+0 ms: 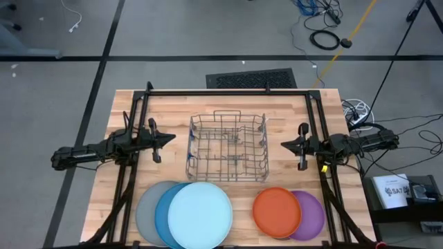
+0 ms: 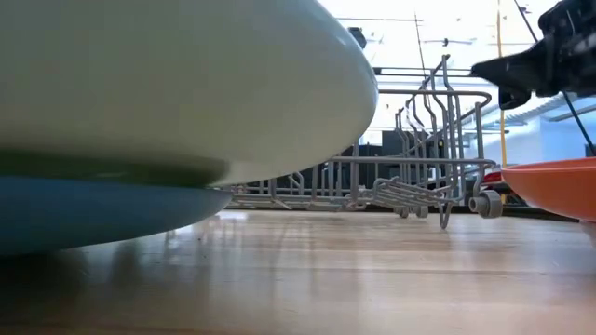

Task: Sort dishes
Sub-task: Put the light blue plate in the dish rack

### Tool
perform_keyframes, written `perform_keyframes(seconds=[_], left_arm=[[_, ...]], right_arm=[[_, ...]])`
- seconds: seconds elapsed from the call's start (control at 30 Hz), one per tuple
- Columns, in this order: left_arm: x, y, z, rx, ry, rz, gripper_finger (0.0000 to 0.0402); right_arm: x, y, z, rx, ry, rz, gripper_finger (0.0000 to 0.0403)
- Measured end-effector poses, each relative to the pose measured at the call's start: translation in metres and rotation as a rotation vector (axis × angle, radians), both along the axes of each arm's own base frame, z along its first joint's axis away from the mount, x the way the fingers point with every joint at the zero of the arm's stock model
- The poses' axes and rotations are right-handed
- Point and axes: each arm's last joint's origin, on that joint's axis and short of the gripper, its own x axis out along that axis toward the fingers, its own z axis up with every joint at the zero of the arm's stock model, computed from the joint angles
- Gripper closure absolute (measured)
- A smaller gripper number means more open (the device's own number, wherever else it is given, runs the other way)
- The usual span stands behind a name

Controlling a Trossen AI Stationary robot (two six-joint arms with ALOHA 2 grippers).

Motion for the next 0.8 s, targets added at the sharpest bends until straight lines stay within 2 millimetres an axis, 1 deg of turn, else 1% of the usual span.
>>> perform_keyframes(seconds=[0.13, 0.2, 0.3, 0.47, 0.6, 0.67, 0.73, 0.8], left_arm=[[0.000, 0.000, 0.000, 0.000, 0.000, 0.000, 0.0400], [0.000, 0.000, 0.000, 0.000, 0.000, 0.000, 0.0400], [0.000, 0.000, 0.000, 0.000, 0.000, 0.000, 0.0400], [0.000, 0.000, 0.000, 0.000, 0.000, 0.000, 0.0400], [0.000, 0.000, 0.000, 0.000, 0.000, 0.000, 0.0400], [0.000, 0.000, 0.000, 0.003, -0.002, 0.004, 0.0400], [0.000, 0.002, 0.002, 0.007, -0.020, 0.063, 0.0400], [-0.001, 0.002, 0.005, 0.005, -0.049, 0.087, 0.0400]], right_arm=[[-0.003, -0.001, 0.014, 0.203, -0.166, 0.037, 0.0403], [-0.006, 0.000, 0.027, 0.225, -0.246, 0.099, 0.0403], [-0.013, 0.001, 0.049, 0.183, -0.313, 0.191, 0.0403], [-0.019, 0.000, 0.085, 0.147, -0.260, 0.184, 0.0403], [-0.023, -0.001, 0.112, 0.146, -0.268, 0.184, 0.0403], [-0.023, -0.001, 0.124, 0.147, -0.281, 0.184, 0.0403], [-0.023, -0.001, 0.134, 0.153, -0.297, 0.185, 0.0403], [-0.020, 0.000, 0.143, 0.185, -0.317, 0.194, 0.0403]])
